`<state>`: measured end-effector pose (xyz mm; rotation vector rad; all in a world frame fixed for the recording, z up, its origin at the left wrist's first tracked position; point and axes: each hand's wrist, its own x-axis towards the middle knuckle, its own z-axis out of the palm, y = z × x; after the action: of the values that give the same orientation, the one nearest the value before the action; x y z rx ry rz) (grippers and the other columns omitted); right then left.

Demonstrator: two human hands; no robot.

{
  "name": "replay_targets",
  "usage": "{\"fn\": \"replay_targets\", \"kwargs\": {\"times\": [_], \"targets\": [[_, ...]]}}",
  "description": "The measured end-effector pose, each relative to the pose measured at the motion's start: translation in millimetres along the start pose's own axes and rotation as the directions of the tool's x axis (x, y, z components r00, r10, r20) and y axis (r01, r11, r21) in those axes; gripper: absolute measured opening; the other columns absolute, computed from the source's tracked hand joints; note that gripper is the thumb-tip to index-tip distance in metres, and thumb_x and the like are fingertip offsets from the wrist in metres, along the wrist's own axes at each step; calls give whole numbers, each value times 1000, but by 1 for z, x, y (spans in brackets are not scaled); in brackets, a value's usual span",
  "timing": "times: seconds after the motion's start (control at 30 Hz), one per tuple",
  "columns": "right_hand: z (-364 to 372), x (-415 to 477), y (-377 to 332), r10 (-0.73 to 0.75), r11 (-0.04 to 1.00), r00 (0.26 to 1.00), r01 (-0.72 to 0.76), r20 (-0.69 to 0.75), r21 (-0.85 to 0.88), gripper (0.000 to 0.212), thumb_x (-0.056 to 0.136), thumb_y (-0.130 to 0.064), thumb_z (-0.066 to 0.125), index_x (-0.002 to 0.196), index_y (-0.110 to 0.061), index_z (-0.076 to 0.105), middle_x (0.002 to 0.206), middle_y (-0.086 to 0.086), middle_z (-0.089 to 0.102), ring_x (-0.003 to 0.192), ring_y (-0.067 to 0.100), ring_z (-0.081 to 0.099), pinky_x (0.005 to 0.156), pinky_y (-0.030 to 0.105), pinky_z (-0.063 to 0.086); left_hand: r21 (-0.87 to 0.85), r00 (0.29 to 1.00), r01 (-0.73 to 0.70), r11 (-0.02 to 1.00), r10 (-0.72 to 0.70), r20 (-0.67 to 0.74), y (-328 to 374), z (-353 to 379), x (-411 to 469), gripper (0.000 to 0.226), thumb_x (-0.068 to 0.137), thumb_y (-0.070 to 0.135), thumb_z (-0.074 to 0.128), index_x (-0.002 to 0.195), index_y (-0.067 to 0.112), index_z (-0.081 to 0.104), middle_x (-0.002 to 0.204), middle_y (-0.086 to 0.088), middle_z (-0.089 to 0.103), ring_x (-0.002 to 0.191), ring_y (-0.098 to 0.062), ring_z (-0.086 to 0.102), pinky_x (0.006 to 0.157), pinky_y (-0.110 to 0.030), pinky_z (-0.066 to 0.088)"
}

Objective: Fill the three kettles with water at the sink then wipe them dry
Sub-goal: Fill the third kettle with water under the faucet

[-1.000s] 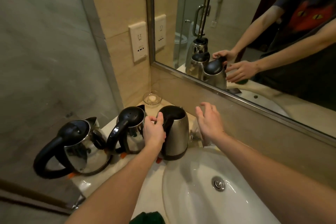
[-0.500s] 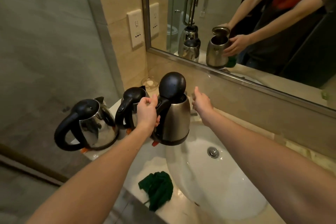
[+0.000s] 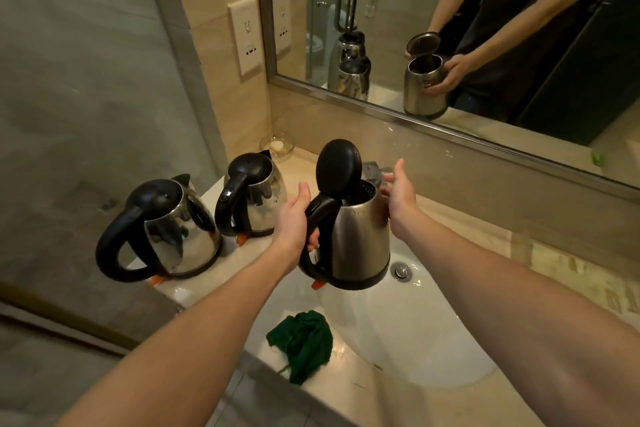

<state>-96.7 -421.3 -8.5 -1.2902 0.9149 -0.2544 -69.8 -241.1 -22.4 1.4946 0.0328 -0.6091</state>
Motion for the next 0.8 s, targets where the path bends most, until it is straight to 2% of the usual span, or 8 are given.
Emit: {"fn": "replay_targets", "kwargs": {"times": [0.07, 0.13, 0.2, 0.27, 0.4, 0.47, 0.57, 0.8], "targets": [[-6, 2, 9, -47, 997, 998, 44, -45, -71, 70, 94, -70, 26, 134, -19, 53, 133, 4, 57, 123, 24, 50, 110, 46, 32, 84, 998, 67, 994, -66, -22, -3, 7, 3, 63, 97, 67, 32, 76, 11, 53, 52, -2, 46, 41, -14, 43, 46, -28, 38], [-12, -1, 19, -79, 988, 993, 67, -83, -137, 65, 96, -66, 26, 135, -21, 52, 132, 2, 56, 117, 21, 48, 104, 42, 33, 209, 987, 108, 972, -80, -138, -7, 17, 10, 62, 96, 68, 30, 77, 14, 52, 58, -3, 48, 46, -15, 47, 50, -29, 44], [-18, -2, 27, -98, 982, 988, 76, -120, -172, 59, 100, -60, 25, 138, -20, 47, 133, 2, 53, 117, 21, 46, 101, 41, 32, 311, 962, 127, 942, -40, -271, -12, 27, 20, 64, 96, 70, 25, 82, 15, 56, 69, -6, 56, 62, -19, 59, 68, -36, 56], [-26, -1, 32, -115, 972, 981, 79, -157, -222, 58, 102, -56, 25, 142, -18, 44, 139, 4, 50, 127, 25, 45, 104, 41, 32, 367, 935, 183, 912, -46, -353, -15, 35, 28, 68, 96, 69, 23, 86, 12, 58, 77, -7, 60, 77, -22, 64, 82, -39, 57], [-38, 2, 38, -130, 954, 974, 72, -185, -292, 57, 103, -53, 25, 142, -16, 45, 143, 6, 49, 132, 27, 43, 107, 41, 32, 484, 927, 278, 830, -99, -362, -23, 51, 31, 64, 97, 67, 16, 73, 16, 46, 80, -7, 62, 76, -19, 63, 76, -33, 55], [-44, 6, 41, -131, 939, 972, 60, -193, -338, 58, 103, -54, 24, 141, -16, 45, 142, 5, 50, 131, 27, 44, 106, 41, 32, 493, 925, 289, 821, -106, -366, -35, 58, 36, 68, 97, 68, 15, 81, 14, 54, 84, -7, 65, 76, -20, 64, 75, -33, 56], [-52, 15, 45, -129, 919, 976, 51, -176, -391, 59, 102, -55, 23, 139, -16, 48, 140, 4, 52, 130, 27, 45, 104, 40, 33, 421, 911, 321, 849, -155, -382, -53, 65, 48, 73, 96, 69, 13, 100, 12, 60, 93, -12, 69, 85, -26, 68, 83, -40, 57], [-60, 50, 55, -65, 887, 992, 6, -111, -462, 61, 102, -56, 21, 137, -20, 55, 142, 5, 52, 133, 27, 44, 109, 42, 31, 357, 878, 374, 856, -203, -434, -75, 77, 75, 83, 94, 71, 11, 111, 9, 64, 101, -15, 71, 93, -31, 70, 90, -47, 56]]}}
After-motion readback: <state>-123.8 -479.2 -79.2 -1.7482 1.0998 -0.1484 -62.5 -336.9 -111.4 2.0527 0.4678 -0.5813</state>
